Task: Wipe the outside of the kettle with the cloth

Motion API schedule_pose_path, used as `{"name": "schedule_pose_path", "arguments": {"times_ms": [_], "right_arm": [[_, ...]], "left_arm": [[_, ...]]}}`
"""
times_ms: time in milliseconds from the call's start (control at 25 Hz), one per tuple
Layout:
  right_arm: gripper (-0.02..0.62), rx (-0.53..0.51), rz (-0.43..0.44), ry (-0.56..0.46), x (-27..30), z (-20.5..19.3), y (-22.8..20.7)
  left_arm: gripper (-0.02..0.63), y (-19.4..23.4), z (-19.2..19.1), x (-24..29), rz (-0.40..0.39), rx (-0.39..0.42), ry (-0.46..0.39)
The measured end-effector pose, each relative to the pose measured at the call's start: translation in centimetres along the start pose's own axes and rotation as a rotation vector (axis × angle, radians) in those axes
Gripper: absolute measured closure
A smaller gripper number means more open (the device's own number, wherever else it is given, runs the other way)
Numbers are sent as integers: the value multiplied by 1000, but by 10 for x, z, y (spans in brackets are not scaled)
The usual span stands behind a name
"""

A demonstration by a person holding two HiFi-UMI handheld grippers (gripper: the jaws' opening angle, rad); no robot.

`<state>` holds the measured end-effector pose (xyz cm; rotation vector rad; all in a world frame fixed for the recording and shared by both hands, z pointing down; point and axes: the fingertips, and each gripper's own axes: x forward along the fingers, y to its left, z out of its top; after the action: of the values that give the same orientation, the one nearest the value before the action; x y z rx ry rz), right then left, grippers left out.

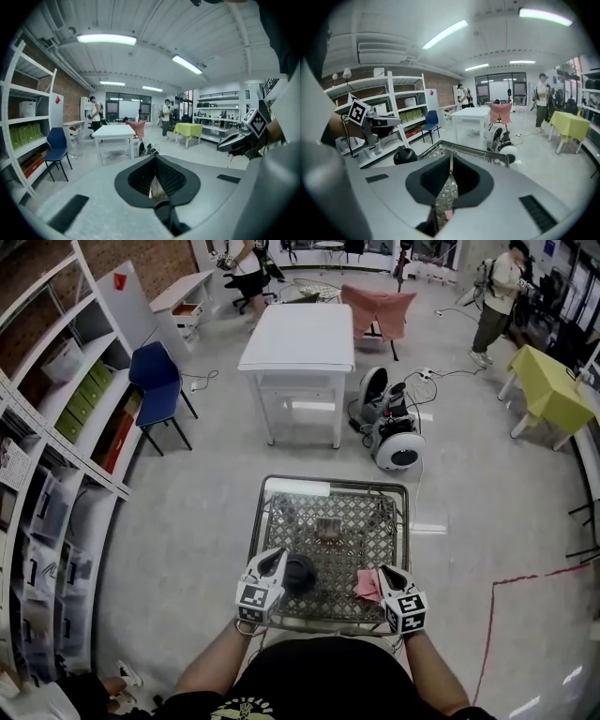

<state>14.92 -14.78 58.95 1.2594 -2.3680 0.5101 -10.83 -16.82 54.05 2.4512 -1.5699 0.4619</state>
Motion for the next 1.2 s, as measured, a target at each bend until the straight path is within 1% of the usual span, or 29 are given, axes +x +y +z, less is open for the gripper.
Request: {"name": "schedule_pose_path", "arguments": {"times_ms": [80, 200, 320, 400, 480, 600, 680, 760, 1000, 1080, 1200], "right_arm": [[580, -6, -13, -66, -12, 23, 4], [584, -19, -23, -138, -28, 54, 13], [584, -48, -28, -197, -41, 89, 24], [584, -75, -36, -244, -50, 115, 33], [584, -100, -48, -290, -62, 139, 41], [584, -125, -70, -354, -76, 170, 51], [584, -139, -85, -383, -83, 182, 57], [584, -145, -93, -398, -88, 190, 64], [584, -173, -101, -414, -95, 194, 85], [584, -167, -106, -421, -96, 194, 90], [584, -186, -109, -420, -97, 193, 91]], "left_arm": [[597, 3, 27, -14, 32, -17, -67], [598, 2, 65, -31, 53, 5, -146], [598, 0, 110, -45, 33, 39, -243], [597, 1, 136, -56, 20, 43, -283], [597, 0, 159, -69, 15, 49, -321], [597, 0, 184, -87, 11, 103, -382], [597, 0, 193, -94, 4, 140, -408], [597, 2, 198, -99, -8, 149, -421], [598, 8, 190, -103, -48, 123, -413], [597, 10, 189, -104, -58, 120, -422], [598, 9, 192, -104, -70, 116, -440]]}}
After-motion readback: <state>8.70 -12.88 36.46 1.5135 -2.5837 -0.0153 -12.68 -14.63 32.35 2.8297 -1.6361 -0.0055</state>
